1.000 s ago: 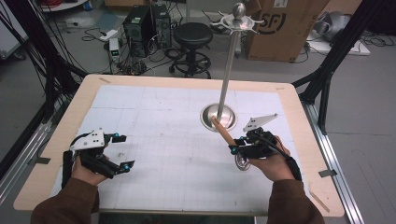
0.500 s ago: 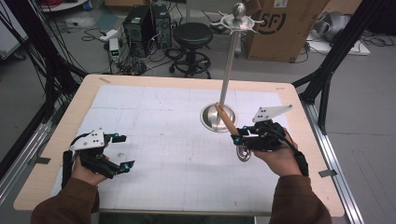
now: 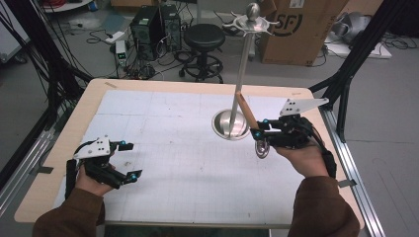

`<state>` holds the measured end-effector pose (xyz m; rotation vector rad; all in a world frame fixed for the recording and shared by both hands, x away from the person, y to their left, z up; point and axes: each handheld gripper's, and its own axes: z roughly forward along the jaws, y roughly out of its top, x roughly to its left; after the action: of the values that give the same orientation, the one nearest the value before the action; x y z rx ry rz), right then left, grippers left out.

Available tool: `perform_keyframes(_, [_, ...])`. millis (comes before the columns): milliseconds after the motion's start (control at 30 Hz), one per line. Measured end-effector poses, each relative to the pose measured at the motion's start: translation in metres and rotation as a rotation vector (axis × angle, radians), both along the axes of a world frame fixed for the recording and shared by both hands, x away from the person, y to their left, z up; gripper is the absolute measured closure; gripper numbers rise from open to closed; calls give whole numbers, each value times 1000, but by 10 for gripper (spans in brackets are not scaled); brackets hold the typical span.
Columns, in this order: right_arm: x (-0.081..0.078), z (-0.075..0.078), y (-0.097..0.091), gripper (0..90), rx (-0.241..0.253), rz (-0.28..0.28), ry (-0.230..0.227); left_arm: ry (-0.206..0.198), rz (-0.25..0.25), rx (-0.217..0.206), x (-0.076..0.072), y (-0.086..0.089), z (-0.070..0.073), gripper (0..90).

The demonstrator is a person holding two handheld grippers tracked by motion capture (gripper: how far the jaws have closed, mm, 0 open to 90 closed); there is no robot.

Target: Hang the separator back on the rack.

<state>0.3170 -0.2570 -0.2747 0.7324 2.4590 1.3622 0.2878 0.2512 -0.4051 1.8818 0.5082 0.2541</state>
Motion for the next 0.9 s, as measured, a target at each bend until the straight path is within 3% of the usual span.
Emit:
perform_keyframes(433, [7, 36, -16, 687, 6, -39, -59, -2, 0, 2, 1, 0, 0, 16])
perform_keyframes(900, [22, 57, -31, 687, 42, -102, -105, -1, -1, -2, 0, 0, 0, 16])
